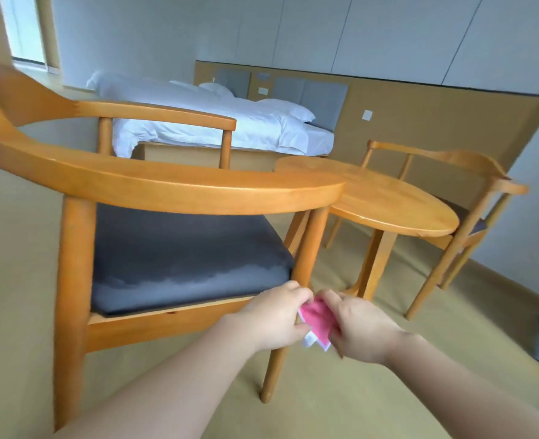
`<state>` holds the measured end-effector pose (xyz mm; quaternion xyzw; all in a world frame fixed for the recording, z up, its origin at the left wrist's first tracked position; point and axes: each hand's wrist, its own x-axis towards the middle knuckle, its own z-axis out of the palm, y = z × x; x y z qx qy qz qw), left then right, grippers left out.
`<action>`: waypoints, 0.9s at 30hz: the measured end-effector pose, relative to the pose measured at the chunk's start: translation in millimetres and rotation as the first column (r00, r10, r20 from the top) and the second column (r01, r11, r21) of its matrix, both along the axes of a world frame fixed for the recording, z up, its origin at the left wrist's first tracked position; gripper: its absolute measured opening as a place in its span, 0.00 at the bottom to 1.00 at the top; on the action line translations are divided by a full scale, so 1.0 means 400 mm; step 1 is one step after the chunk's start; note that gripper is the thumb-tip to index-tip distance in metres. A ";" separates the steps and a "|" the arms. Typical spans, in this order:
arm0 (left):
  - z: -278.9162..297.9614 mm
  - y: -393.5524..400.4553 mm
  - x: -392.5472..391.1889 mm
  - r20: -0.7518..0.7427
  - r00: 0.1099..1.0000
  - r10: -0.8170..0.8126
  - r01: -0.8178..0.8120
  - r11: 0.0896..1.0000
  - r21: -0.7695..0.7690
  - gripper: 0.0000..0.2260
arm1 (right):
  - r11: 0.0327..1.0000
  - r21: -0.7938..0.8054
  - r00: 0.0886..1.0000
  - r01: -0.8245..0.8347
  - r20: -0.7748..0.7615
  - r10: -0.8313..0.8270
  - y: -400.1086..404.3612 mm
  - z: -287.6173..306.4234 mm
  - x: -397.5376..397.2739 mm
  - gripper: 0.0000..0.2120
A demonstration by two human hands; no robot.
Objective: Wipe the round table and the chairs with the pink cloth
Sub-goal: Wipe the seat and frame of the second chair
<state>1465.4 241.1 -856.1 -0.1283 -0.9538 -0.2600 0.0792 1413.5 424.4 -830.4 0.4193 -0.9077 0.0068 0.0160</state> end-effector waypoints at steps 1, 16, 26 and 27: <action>0.006 0.029 -0.028 -0.008 1.000 -0.017 0.017 1.000 -0.017 0.13 | 0.999 -0.031 0.998 0.033 0.049 -0.032 0.028 0.007 -0.019 0.16; 0.712 0.287 -0.315 0.030 0.987 -0.157 0.158 0.987 -0.030 0.06 | 0.950 -0.084 0.928 0.302 0.254 -0.273 0.250 0.777 -0.181 0.18; 1.504 -0.066 -0.292 0.023 0.988 -0.150 0.149 0.988 0.028 0.08 | 0.944 -0.171 0.955 0.283 0.138 -0.261 -0.039 1.558 -0.178 0.18; 1.553 -0.120 -0.281 0.030 0.990 -0.135 0.134 0.990 0.032 0.08 | 0.948 -0.164 0.960 0.271 0.123 -0.253 -0.083 1.606 -0.174 0.16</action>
